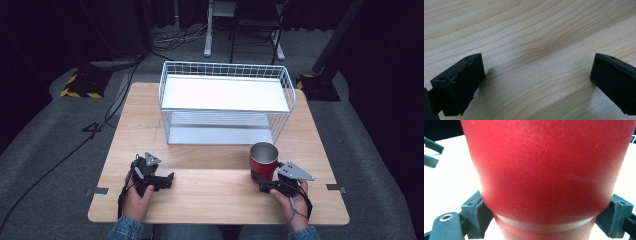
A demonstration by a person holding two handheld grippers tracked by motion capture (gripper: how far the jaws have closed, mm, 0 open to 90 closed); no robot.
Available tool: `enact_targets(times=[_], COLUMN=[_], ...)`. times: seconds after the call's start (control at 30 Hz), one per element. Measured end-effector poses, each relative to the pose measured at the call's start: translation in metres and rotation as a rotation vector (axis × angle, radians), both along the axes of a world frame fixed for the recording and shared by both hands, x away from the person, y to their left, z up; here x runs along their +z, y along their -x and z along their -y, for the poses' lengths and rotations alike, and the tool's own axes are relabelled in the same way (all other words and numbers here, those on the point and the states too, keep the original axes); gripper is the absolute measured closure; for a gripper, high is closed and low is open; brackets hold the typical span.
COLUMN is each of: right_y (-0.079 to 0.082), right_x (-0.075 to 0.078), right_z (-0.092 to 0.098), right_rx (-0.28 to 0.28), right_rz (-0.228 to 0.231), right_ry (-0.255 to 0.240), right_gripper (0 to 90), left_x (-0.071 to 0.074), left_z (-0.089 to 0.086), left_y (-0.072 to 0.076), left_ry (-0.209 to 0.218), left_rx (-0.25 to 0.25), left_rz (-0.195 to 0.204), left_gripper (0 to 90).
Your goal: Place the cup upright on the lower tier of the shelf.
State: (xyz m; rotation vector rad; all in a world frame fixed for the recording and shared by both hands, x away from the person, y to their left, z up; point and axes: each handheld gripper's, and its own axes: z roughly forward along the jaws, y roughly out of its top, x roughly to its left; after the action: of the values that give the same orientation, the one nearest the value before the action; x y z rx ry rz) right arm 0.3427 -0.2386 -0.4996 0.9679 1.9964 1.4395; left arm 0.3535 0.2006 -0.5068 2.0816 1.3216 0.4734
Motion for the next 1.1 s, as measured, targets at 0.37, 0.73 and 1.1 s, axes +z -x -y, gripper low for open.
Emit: enact_targets(times=[0.37,0.73,1.1], right_y=[-0.001,-0.010,-0.036], right_x=[0.000,0.017,0.030], right_z=[-0.004,-0.013,-0.037], right_rx=[-0.003,0.017,0.054], right_rz=[0.060,0.090,0.076], right_ry=[-0.098,-0.114,-0.107], right_gripper=[15.0,15.0,15.0], left_x=[0.000,0.000,0.000], left_z=[0.000,0.000,0.000], left_y=[0.000,0.001,0.003], left_ry=[-0.001,-0.002,-0.005], left_rx=[-0.001,-0.002,-0.001], left_rz=[-0.001,-0.001,0.002], left_gripper=[0.0,0.1,0.1])
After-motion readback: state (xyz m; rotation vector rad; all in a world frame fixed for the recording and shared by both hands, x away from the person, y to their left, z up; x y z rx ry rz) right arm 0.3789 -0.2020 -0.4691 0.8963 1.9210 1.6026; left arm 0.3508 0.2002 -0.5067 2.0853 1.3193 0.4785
